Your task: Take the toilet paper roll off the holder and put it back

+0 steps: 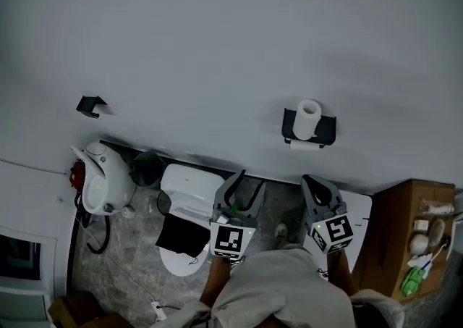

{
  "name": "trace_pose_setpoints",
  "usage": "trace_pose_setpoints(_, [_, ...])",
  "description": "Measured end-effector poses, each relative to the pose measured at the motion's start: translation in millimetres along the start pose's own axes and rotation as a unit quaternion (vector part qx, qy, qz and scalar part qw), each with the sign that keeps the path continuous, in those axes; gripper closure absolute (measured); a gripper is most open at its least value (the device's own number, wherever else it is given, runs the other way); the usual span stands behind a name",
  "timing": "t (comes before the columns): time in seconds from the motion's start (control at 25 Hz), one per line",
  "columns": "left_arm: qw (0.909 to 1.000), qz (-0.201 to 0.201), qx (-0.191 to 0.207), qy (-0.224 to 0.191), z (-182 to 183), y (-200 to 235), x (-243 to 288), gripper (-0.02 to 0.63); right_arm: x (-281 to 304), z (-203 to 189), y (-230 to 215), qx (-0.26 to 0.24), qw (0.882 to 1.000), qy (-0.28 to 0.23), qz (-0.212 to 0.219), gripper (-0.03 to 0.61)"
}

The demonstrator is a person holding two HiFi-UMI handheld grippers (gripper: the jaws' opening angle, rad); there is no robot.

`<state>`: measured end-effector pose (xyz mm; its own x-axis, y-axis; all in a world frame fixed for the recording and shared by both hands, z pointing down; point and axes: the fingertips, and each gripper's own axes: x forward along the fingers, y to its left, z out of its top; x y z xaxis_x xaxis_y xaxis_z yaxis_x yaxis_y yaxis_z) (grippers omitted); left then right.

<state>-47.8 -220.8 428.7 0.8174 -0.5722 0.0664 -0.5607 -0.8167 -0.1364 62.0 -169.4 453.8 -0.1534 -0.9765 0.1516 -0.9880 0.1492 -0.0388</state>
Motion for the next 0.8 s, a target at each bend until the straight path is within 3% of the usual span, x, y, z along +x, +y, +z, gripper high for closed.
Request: trace_pose_setpoints(0.8, [0.9996, -0.019, 0.009, 0.018, 4.9, -22.1, 98.3, 0.407, 25.8, 0.8, -91.9, 0.02, 1.0, -0.004, 0.005, 0.581])
